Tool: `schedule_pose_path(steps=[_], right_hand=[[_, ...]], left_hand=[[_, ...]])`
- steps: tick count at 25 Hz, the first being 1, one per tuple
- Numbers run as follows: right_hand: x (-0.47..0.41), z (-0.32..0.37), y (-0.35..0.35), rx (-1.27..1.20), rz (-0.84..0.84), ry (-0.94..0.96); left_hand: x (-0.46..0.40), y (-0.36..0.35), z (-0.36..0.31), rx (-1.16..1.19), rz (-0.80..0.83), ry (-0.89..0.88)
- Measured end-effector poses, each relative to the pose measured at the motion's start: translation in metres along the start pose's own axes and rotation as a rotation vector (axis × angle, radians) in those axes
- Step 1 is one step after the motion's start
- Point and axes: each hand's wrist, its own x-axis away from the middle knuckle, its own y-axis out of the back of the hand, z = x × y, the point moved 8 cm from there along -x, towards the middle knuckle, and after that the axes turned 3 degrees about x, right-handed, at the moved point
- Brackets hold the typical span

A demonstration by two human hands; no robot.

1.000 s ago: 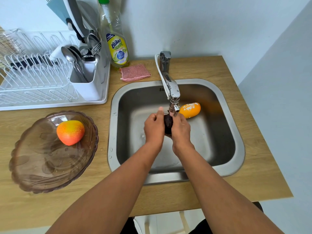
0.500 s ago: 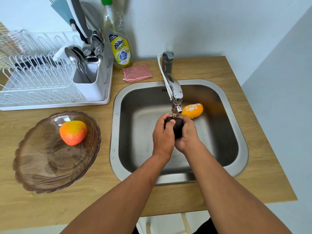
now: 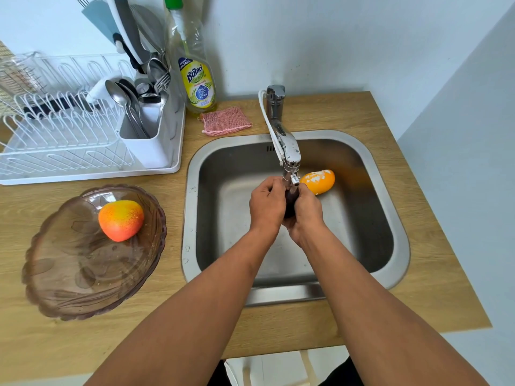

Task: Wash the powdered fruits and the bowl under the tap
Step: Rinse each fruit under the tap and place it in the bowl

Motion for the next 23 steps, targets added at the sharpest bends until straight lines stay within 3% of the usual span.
schedule_pose_path(steps=[4,8,11,15,20,23], right_hand=[[0.000,-0.003,0.001,-0.060,0.062,0.009],[0.002,-0.013,-0.004,0.047,0.178,0.053],[-0.001,-0.012,0.000,0.087,0.086,0.092],[-0.003,-0.018,0.008,-0.080,0.006,0.011],[-0.005,-0.030,0.023,-0.204,0.028,-0.137],[-0.005,-0.027,0.030,-0.216,0.064,-0.132]], left_hand=[[-0.003,-0.001,0.002,0.102,0.024,0.120],[-0.008,0.003,0.015,0.253,0.022,0.300],[-0.003,0.000,0.015,0.173,0.025,0.237],[0.008,-0.005,0.015,0.071,0.051,0.087],[0.011,-0.012,0.011,0.000,0.092,0.036],[0.012,-0.021,0.004,-0.113,0.087,-0.016]])
